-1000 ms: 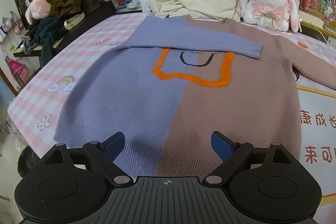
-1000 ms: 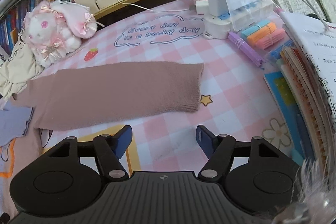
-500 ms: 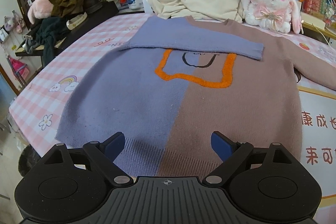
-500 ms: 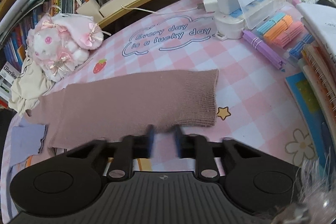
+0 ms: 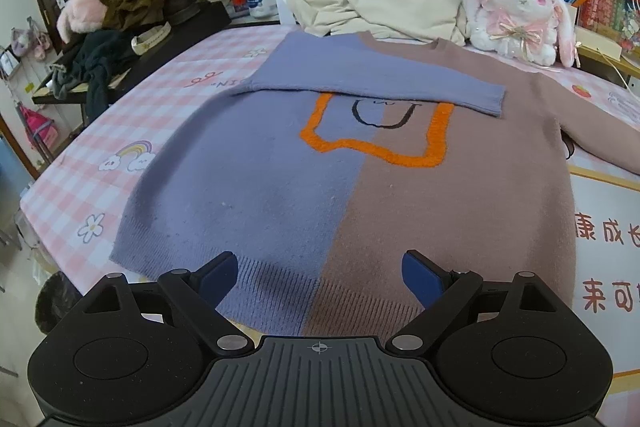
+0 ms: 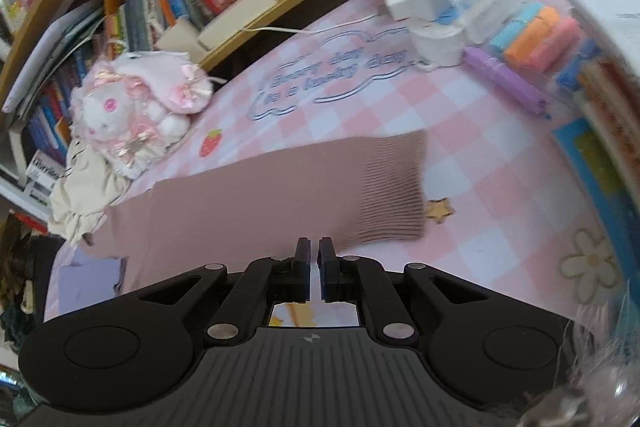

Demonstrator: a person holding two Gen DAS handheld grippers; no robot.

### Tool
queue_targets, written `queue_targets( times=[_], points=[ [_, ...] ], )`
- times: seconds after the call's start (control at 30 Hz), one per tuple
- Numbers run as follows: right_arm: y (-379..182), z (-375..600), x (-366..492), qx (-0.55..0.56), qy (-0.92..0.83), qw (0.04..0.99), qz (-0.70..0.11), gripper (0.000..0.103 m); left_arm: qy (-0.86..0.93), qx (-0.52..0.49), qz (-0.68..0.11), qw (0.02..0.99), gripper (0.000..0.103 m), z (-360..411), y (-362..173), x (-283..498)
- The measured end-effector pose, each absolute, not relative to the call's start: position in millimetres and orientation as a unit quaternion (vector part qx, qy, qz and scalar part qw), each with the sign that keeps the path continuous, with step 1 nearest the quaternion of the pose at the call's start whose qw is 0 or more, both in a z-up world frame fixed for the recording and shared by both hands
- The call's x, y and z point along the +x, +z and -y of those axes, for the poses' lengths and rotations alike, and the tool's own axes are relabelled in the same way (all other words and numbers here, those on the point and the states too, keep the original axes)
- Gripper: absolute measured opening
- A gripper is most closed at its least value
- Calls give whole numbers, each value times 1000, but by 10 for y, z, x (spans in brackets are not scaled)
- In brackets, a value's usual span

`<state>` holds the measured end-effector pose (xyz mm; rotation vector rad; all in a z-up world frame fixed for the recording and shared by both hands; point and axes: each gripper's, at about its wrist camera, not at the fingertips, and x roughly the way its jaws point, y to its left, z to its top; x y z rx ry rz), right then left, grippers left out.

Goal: Fold clothes
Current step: 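Lift and carry the pink sleeve across the chest over the lavender sleeve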

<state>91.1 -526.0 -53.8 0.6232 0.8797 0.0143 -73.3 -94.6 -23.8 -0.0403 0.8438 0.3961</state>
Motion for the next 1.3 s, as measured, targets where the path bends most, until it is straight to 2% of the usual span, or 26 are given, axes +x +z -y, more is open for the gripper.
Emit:
queue_targets(
  times=[0.03,0.1,0.17,0.43,0.63,0.83,0.93,0.97,1.0,1.07,1.3],
  points=[
    [-541,5289,896,297,1,859,-418,11,193,-22,-407,893,91,936,-242,-738],
    [-548,5354,860,302,-9,858,-416,29,195,-26,-409,891,91,921,-252,-743],
    [-563,5399,827,311,-14,855,-414,38,196,-29,-412,890,91,913,-261,-746],
    [-606,5442,887,304,-25,858,-412,38,187,-14,-410,892,91,966,-248,-745],
    [-515,5450,1002,251,-44,882,-395,38,195,-13,-412,890,91,946,-234,-773],
    [-595,5489,1121,246,-23,873,-421,37,203,-22,-413,888,91,917,-238,-764],
    [-602,5423,1145,247,-13,872,-423,34,197,-19,-412,889,91,946,-245,-746],
    [-601,5397,1159,239,-13,873,-425,29,195,-17,-413,889,91,958,-247,-736],
    [-598,5372,1174,227,-15,875,-427,21,192,-15,-413,890,91,971,-249,-728],
    [-596,5348,1198,205,-17,878,-432,13,190,-14,-413,891,91,981,-250,-722],
    [-532,5379,1177,210,0,880,-427,9,191,-17,-412,891,91,969,-249,-718]
  ],
)
